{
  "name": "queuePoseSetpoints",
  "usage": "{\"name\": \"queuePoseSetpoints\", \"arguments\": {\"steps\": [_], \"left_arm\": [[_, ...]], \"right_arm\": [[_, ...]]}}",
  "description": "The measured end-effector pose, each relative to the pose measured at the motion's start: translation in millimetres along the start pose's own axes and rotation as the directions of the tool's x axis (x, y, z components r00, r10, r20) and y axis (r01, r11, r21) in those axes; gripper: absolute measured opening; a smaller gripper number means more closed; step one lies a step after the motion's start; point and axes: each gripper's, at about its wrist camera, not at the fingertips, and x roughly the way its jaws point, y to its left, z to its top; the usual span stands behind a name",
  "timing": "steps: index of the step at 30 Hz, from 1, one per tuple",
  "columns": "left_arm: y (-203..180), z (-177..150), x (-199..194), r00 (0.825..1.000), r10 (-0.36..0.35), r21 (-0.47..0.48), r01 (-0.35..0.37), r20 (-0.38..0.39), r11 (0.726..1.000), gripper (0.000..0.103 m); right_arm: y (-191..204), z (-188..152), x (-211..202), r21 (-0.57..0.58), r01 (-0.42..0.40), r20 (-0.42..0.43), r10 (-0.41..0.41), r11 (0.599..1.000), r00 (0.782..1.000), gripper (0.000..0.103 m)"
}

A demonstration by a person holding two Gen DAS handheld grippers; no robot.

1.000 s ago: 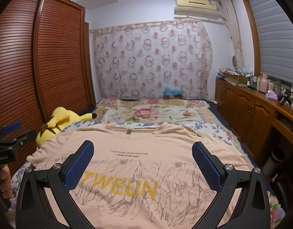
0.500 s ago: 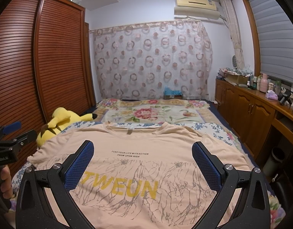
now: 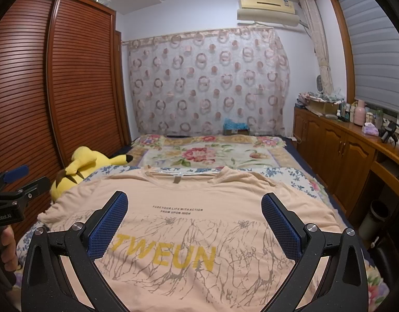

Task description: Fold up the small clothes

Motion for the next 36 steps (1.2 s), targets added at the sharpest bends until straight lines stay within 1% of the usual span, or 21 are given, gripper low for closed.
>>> {"name": "queuePoseSetpoints", "arguments": {"steps": [4,36], "left_arm": [[0.8,5.7,-3.4,1.0,-0.001,0.0,0.001,0.001,1.0,0.103],[-1.3,4.7,-5.3,1.0,0.001,0.003,-0.001,0.006,1.0,0.103]], "right_arm": [[-0.3,-0.1,0.2,0.001,0.0,0.001,0.0,1.0,1.0,0.103],[-0.8,-0.2,-0.3,0.003,-0.002,0.002,0.002,1.0,1.0,0.103]]}}
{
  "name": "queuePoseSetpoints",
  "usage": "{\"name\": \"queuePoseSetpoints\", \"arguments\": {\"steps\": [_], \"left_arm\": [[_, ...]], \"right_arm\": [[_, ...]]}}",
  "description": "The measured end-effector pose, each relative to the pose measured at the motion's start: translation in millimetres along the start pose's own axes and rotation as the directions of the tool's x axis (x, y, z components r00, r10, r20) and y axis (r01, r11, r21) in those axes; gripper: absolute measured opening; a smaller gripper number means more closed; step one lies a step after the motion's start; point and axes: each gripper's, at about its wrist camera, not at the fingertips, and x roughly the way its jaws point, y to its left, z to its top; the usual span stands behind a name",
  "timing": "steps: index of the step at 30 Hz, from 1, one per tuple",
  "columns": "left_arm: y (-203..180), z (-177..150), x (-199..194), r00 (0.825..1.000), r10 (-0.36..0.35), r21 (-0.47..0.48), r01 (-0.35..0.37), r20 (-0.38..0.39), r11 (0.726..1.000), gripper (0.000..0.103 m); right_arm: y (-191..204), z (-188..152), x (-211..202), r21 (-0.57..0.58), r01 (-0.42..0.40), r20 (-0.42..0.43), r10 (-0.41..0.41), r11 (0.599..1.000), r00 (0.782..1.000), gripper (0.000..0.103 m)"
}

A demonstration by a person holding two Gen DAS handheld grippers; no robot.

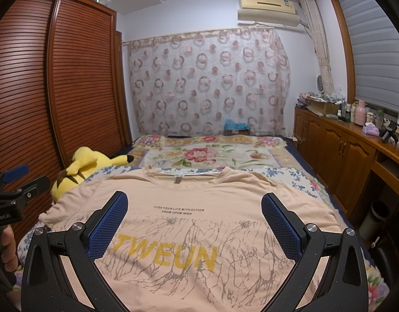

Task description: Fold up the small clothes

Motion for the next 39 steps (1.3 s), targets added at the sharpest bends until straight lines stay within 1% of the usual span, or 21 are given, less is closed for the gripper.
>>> {"name": "queuePoseSetpoints", "arguments": {"steps": [8,9,15,19,22,27,33,39], "left_arm": [[-0.2,-2.1,1.7,1.0,0.001,0.0,-0.001,0.0,1.0,0.103],[2.2,7.5,-5.2,1.0,0.002,-0.002,-0.002,-0.002,1.0,0.103],[13.0,10.5,-0.1,0.999,0.019,-0.006,-0.019,-0.049,1.0,0.103],[27.0,2.3,5.1,0.997,0.037,-0.011,-0.038,-0.069,0.999,0.103],[41.8,-10.2,16.2,0.995,0.048,-0.022,-0.05,-0.085,0.999,0.103],[60.1,-19.7,28.0,0.991,0.061,-0.026,-0.064,-0.12,0.998,0.103],[81.3,-40.9,43.2,0.979,0.096,-0.011,-0.099,-0.177,0.995,0.103],[102.5,-52.0,55.8,0.97,0.095,-0.014,-0.1,-0.224,0.995,0.103]], "right_arm": [[0.9,0.0,0.8,0.0,-0.002,-0.002,0.002,1.0,1.0,0.103],[1.4,0.0,1.3,-0.001,-0.004,-0.006,0.004,1.0,1.0,0.103],[8.6,-5.9,12.3,-0.01,-0.025,-0.045,0.025,1.0,0.999,0.103],[14.9,-8.9,26.0,-0.015,-0.046,-0.075,0.045,0.999,0.996,0.103],[21.2,-10.4,34.0,-0.029,-0.056,-0.09,0.053,0.998,0.995,0.103],[34.0,-10.1,49.7,-0.052,-0.091,-0.121,0.085,0.994,0.989,0.103],[55.2,-7.6,62.9,-0.094,-0.137,-0.141,0.123,0.986,0.982,0.103],[73.4,-6.1,69.9,-0.125,-0.169,-0.154,0.149,0.978,0.977,0.103]]}}
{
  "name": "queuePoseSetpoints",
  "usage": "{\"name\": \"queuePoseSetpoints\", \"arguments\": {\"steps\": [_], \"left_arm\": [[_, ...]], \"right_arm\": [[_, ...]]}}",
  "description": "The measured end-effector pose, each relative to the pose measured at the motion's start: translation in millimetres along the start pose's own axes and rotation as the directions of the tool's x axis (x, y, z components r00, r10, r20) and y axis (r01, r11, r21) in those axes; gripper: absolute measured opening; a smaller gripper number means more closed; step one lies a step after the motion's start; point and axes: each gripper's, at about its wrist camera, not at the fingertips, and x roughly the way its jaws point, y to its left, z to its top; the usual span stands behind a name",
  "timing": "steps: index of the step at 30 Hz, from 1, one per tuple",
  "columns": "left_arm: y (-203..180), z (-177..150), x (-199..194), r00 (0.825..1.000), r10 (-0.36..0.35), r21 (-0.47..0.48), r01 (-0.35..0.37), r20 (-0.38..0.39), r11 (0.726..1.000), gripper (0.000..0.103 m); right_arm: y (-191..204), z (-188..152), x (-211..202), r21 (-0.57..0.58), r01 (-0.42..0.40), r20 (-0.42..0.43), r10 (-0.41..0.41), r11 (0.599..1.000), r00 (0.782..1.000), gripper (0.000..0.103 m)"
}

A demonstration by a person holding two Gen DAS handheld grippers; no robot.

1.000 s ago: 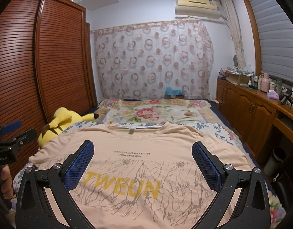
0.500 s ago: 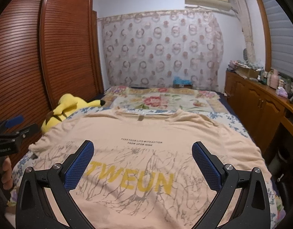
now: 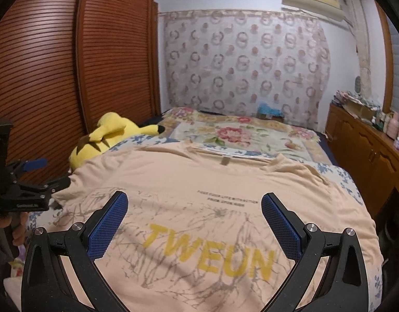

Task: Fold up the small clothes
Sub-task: 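Move the left tool to the shirt's side edge and grasp it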

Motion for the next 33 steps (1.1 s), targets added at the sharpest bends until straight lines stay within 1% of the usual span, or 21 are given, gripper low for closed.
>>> {"name": "queuePoseSetpoints", "arguments": {"steps": [7,12,14,17,19,20,22,23,25,28,29,32,33], "left_arm": [[29.3,-1.0,18.3,0.998,-0.005,0.002,0.005,-0.057,1.0,0.103],[54.3,1.0,33.6,0.994,0.007,0.009,-0.006,-0.105,1.0,0.103],[61.7,0.9,39.4,0.992,0.0,0.005,0.001,-0.127,1.0,0.103],[75.2,1.3,48.6,0.988,-0.017,-0.014,0.015,-0.154,1.0,0.099],[84.1,1.9,55.6,0.981,-0.057,-0.041,0.051,-0.183,0.998,0.089],[87.2,2.5,58.8,0.979,-0.075,-0.055,0.066,-0.189,0.996,0.087],[95.4,3.7,68.3,0.969,-0.126,-0.102,0.106,-0.211,0.989,0.075],[96.6,4.6,71.5,0.966,-0.137,-0.114,0.113,-0.22,0.987,0.073],[98.9,5.8,80.7,0.96,-0.135,-0.121,0.108,-0.245,0.987,0.059],[99.9,6.6,90.5,0.948,-0.165,-0.139,0.131,-0.272,0.982,0.048],[100.1,6.9,93.2,0.945,-0.169,-0.139,0.135,-0.279,0.981,0.046],[96.4,4.7,93.5,0.943,-0.171,-0.121,0.142,-0.284,0.983,0.04],[98.0,5.5,94.3,0.943,-0.175,-0.118,0.147,-0.284,0.982,0.037]], "right_arm": [[9.1,0.5,14.5,-0.021,-0.025,-0.029,0.024,0.999,0.999,0.103],[10.1,-11.1,42.0,-0.027,-0.069,-0.124,0.065,0.997,0.99,0.103],[11.1,-16.0,49.4,-0.025,-0.076,-0.15,0.071,0.997,0.986,0.103],[11.2,-22.9,57.9,-0.02,-0.091,-0.185,0.086,0.996,0.979,0.103],[12.7,-26.6,61.2,-0.021,-0.1,-0.203,0.094,0.995,0.975,0.103],[13.1,-26.9,62.4,-0.022,-0.103,-0.208,0.096,0.994,0.973,0.103],[15.0,-27.8,62.3,-0.021,-0.111,-0.215,0.104,0.994,0.971,0.103],[15.7,-28.4,62.2,-0.02,-0.115,-0.216,0.108,0.993,0.97,0.103],[16.5,-28.8,62.9,-0.024,-0.121,-0.218,0.113,0.992,0.969,0.103],[18.4,-29.6,62.7,-0.031,-0.132,-0.223,0.122,0.991,0.967,0.103],[19.2,-29.8,62.7,-0.033,-0.137,-0.226,0.126,0.99,0.966,0.103],[22.3,-30.7,64.2,-0.044,-0.157,-0.239,0.142,0.987,0.96,0.103],[23.8,-31.5,65.1,-0.048,-0.164,-0.245,0.148,0.985,0.958,0.103]]}}
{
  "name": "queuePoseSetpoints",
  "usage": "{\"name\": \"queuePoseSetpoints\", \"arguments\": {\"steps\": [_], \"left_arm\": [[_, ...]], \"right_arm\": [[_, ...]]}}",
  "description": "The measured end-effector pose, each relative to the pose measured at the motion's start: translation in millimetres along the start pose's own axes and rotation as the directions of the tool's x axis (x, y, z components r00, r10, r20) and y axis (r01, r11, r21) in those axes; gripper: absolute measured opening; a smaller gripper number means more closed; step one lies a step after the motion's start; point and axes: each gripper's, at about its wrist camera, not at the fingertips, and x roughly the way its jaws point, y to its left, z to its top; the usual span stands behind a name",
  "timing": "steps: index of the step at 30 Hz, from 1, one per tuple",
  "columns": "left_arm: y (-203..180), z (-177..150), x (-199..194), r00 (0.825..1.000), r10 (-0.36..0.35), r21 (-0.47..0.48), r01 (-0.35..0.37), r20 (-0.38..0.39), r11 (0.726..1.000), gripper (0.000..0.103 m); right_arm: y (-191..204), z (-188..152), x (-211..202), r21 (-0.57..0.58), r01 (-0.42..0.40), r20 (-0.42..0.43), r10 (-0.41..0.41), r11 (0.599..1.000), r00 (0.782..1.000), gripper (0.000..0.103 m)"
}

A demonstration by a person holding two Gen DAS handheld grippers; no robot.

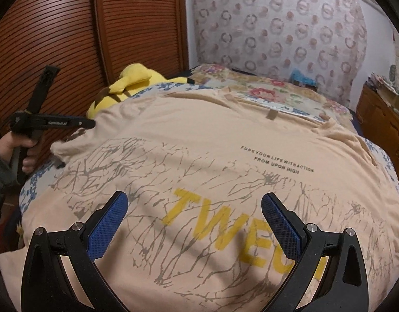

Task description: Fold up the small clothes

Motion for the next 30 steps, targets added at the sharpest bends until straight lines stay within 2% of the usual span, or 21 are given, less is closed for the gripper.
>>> {"name": "queuePoseSetpoints", "arguments": {"steps": [2,4,6,10,14,19,26,29,30], "left_arm": [[-2.5,0.0,-1.7,1.0,-0.008,0.015,0.008,0.005,1.0,0.025],[-7.7,-0.3,-4.0,0.999,0.031,0.047,-0.031,0.015,0.998,0.009],[-14.4,0.4,-6.5,0.997,0.077,0.086,-0.079,0.022,0.993,0.001],[-21.1,4.3,-16.4,0.996,0.072,0.107,-0.076,0.044,0.991,0.0],[-35.5,14.4,-33.9,0.996,0.031,0.126,-0.041,0.085,0.991,0.0],[-75.1,30.0,-55.1,0.99,-0.059,0.18,0.035,0.132,0.983,0.0],[-153.6,45.5,-64.2,0.973,-0.195,0.292,0.153,0.12,0.944,0.0],[-180.9,47.0,-64.6,0.972,-0.204,0.33,0.156,0.115,0.931,0.001],[-186.8,46.9,-64.2,0.972,-0.207,0.344,0.156,0.115,0.926,0.004]], "right_arm": [[1.4,-0.9,1.7,-0.006,-0.006,-0.003,0.006,1.0,1.0,0.103],[2.9,-2.0,2.2,-0.012,-0.007,-0.005,0.007,1.0,1.0,0.103],[3.3,-2.8,2.0,-0.012,-0.011,-0.005,0.011,1.0,1.0,0.103],[-0.7,-4.5,0.0,0.0,-0.016,0.0,0.016,1.0,1.0,0.103],[-9.5,-6.1,-7.2,0.025,-0.016,0.016,0.015,1.0,1.0,0.103],[-25.6,-5.1,-19.4,0.052,0.009,0.042,-0.011,0.999,0.999,0.103],[-55.6,-6.5,-34.4,0.106,0.044,0.062,-0.051,0.993,0.997,0.103],[-66.9,-9.8,-39.5,0.129,0.055,0.066,-0.064,0.99,0.996,0.103],[-70.1,-10.8,-39.9,0.137,0.059,0.065,-0.068,0.989,0.996,0.103]]}}
